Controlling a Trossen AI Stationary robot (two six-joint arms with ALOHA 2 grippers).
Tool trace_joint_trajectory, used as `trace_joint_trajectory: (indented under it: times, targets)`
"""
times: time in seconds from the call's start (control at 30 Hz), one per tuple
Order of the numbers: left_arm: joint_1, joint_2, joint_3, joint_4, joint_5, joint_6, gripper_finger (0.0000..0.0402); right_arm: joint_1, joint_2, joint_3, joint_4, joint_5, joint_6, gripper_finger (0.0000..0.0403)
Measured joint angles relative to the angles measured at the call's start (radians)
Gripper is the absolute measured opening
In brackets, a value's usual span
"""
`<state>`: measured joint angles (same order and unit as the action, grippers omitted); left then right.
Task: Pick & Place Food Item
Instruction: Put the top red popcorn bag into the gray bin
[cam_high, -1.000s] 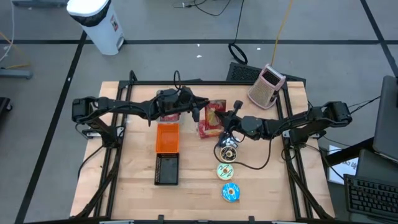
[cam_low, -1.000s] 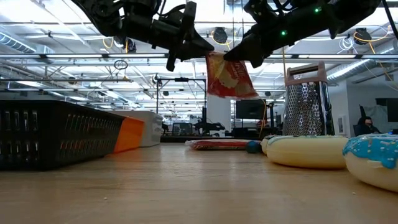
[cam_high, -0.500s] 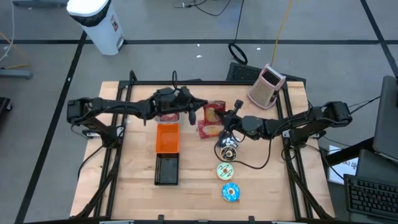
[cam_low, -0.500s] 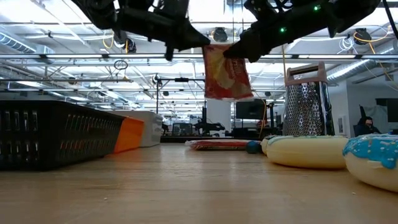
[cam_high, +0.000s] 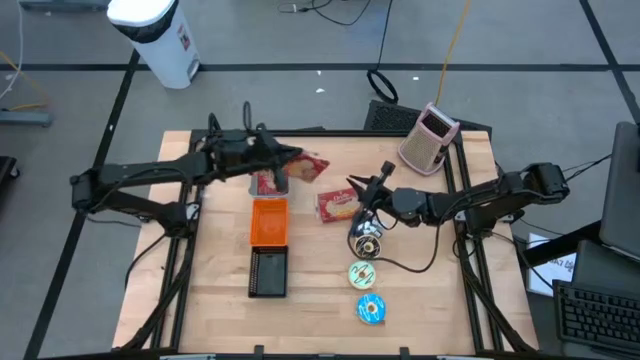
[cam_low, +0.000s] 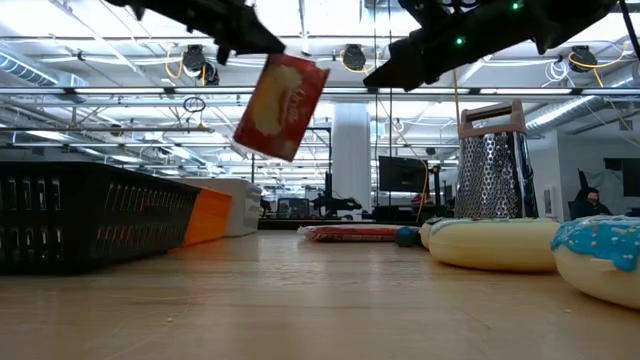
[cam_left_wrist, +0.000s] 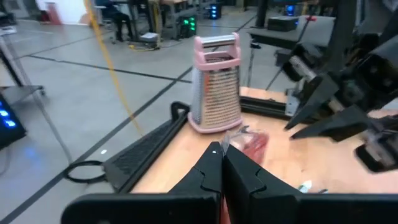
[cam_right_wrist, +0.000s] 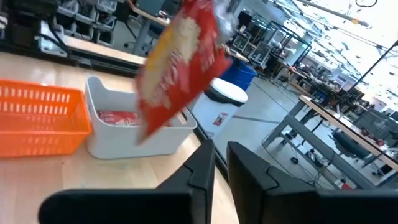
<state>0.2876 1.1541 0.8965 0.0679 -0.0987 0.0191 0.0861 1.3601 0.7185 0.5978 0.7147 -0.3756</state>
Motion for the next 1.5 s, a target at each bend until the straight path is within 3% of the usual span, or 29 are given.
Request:
trace_joint_trajectory:
  times: [0.43, 0.6, 0.8, 1.1, 1.5]
  targets:
    - [0.144, -0.390, -0.439, 0.272, -0.055, -0.094, 0.0000, -0.020, -0.013, -0.012, -0.012, -0.009, 0.024, 0.0034]
    - [0.181, -0.463, -0.586, 0.377, -0.055, -0.196, 0.0000, -0.028, -0.013, -0.012, -0.012, -0.009, 0.049, 0.0036]
    - [0.182, -0.467, -0.703, 0.483, -0.023, -0.302, 0.0000, -0.028, -0.013, -0.012, -0.011, -0.010, 0.049, 0.0032]
    - [0.135, -0.444, -0.725, 0.491, 0.051, -0.391, 0.0000, -0.028, -0.013, -0.012, 0.004, -0.010, 0.050, 0.0035]
    - [0.083, -0.307, -0.724, 0.562, -0.029, -0.374, 0.0000, -0.028, -0.013, -0.012, 0.004, -0.010, 0.050, 0.0036]
